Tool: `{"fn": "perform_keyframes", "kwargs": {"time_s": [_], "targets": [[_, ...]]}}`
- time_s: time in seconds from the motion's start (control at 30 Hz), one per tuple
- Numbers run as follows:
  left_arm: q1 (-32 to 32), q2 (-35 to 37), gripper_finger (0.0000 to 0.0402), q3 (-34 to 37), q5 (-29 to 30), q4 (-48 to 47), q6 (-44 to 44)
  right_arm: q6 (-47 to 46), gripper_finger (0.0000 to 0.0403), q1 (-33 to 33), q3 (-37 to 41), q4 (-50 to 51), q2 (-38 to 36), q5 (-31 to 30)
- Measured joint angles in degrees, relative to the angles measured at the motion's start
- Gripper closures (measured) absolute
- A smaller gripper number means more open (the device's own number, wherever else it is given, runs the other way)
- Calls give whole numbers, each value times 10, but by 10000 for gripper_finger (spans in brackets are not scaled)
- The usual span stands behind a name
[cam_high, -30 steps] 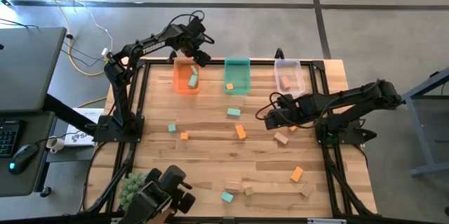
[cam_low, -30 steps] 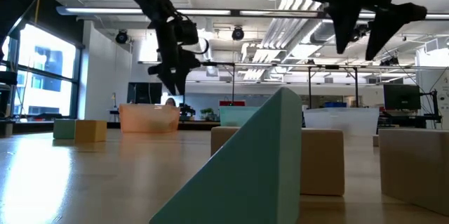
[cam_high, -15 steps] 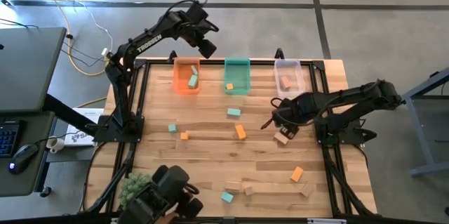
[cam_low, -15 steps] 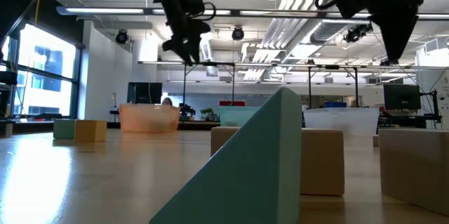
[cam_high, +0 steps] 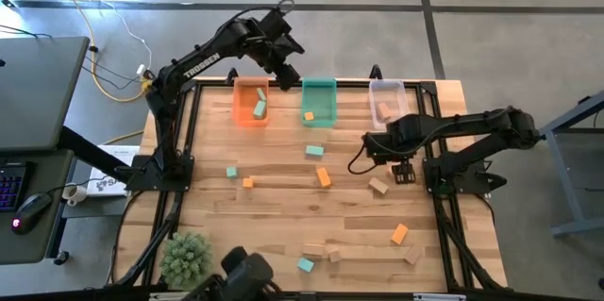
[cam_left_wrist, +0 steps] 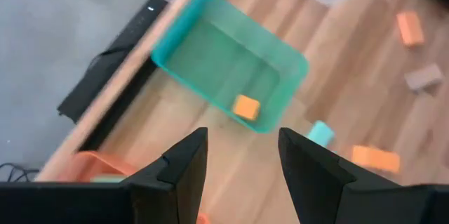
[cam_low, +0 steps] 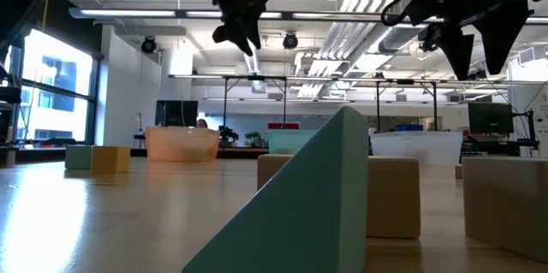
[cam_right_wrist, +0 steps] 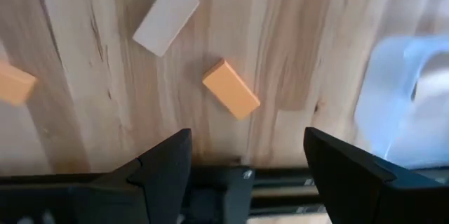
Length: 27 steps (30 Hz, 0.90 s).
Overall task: Sort & place blocks by color
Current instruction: Put the yellow block into the orange bin
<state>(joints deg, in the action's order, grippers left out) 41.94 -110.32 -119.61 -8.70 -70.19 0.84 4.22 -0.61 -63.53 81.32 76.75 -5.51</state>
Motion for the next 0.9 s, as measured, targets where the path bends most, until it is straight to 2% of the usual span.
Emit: {"fn": "perform_keyframes", "kwargs": {"time_s": [0.17, 0.33, 0.6, 0.9], "targets": [[-31, 27, 241, 0, 1, -24, 2, 63, 141, 2, 52, -58, 0, -5], [-51, 64, 241, 0, 4, -23, 13, 108, 141, 1, 97, -75, 0, -22], [-63, 97, 240, 0, 10, -20, 28, 143, 141, 1, 158, -147, 0, -5], [-69, 101, 241, 0, 8, -20, 51, 169, 141, 1, 245, -208, 0, -2]]}}
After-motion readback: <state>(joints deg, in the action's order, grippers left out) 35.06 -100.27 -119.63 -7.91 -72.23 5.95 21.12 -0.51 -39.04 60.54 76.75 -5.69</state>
